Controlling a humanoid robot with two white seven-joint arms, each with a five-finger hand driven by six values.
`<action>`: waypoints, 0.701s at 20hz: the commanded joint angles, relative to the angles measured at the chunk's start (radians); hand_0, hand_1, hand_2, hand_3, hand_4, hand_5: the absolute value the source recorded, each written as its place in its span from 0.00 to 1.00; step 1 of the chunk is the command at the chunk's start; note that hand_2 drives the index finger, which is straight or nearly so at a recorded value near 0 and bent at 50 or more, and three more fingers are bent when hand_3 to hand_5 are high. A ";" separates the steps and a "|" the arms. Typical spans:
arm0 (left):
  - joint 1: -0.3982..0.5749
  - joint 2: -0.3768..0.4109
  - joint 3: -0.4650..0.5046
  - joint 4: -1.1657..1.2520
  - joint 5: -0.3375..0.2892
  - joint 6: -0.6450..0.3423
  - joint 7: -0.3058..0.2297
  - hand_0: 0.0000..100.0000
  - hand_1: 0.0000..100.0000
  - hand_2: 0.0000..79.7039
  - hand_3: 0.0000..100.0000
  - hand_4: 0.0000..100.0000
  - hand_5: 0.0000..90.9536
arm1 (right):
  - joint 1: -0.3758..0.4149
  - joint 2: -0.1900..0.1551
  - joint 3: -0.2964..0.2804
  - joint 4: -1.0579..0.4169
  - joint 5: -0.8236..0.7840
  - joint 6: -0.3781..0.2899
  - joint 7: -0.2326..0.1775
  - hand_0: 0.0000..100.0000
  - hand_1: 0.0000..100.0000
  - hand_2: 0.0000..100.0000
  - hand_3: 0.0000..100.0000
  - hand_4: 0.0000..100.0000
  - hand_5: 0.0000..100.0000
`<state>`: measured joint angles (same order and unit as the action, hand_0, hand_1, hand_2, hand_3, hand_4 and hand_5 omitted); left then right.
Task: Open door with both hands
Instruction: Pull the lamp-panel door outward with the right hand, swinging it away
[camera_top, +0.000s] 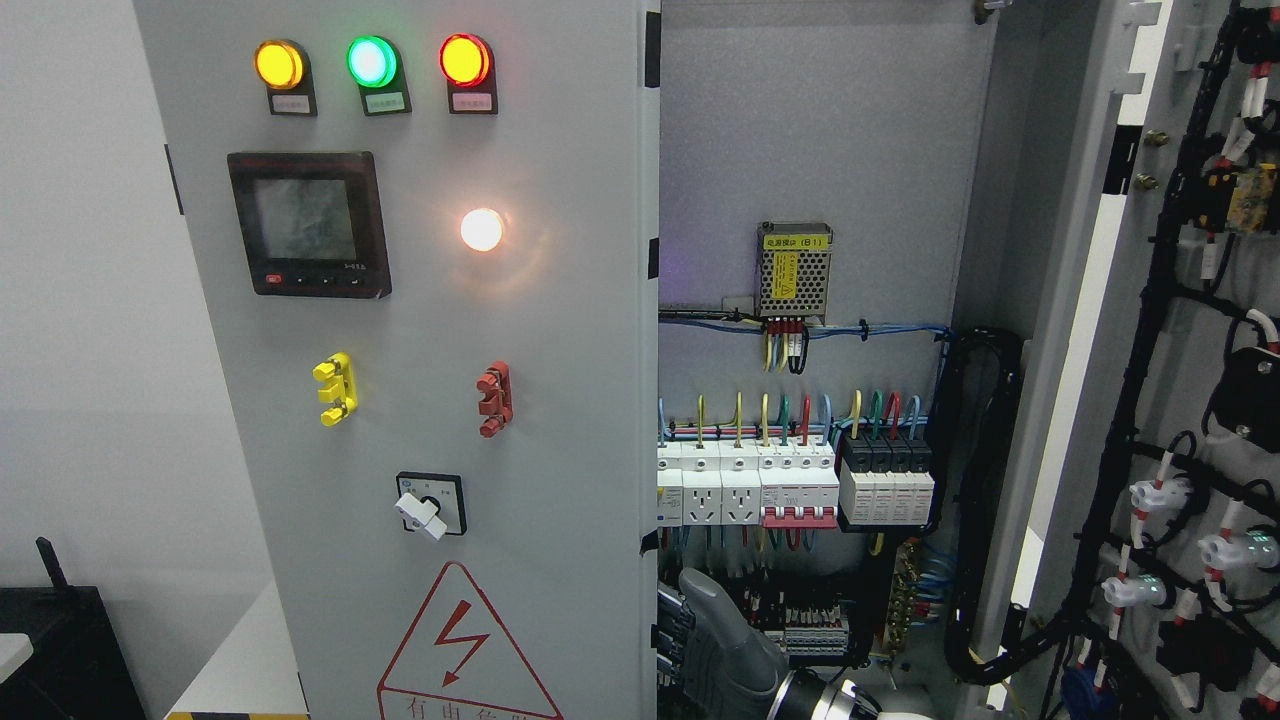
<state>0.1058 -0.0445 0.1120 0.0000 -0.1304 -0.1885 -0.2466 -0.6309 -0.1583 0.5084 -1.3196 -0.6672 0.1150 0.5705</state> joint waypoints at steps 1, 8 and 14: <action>0.000 0.000 0.000 -0.014 0.000 0.000 0.000 0.00 0.00 0.00 0.00 0.03 0.00 | 0.017 0.002 0.007 -0.058 -0.009 0.006 0.008 0.11 0.00 0.00 0.00 0.00 0.00; 0.000 0.000 0.000 -0.014 0.000 0.000 0.000 0.00 0.00 0.00 0.00 0.03 0.00 | 0.048 0.002 0.010 -0.118 -0.011 0.006 0.009 0.11 0.00 0.00 0.00 0.00 0.00; 0.000 0.000 0.000 -0.014 0.000 0.000 0.000 0.00 0.00 0.00 0.00 0.03 0.00 | 0.076 0.002 0.030 -0.167 -0.011 0.006 0.009 0.11 0.00 0.00 0.00 0.00 0.00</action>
<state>0.1058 -0.0445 0.1120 0.0000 -0.1304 -0.1887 -0.2466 -0.5801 -0.1571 0.5204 -1.4072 -0.6770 0.1206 0.5809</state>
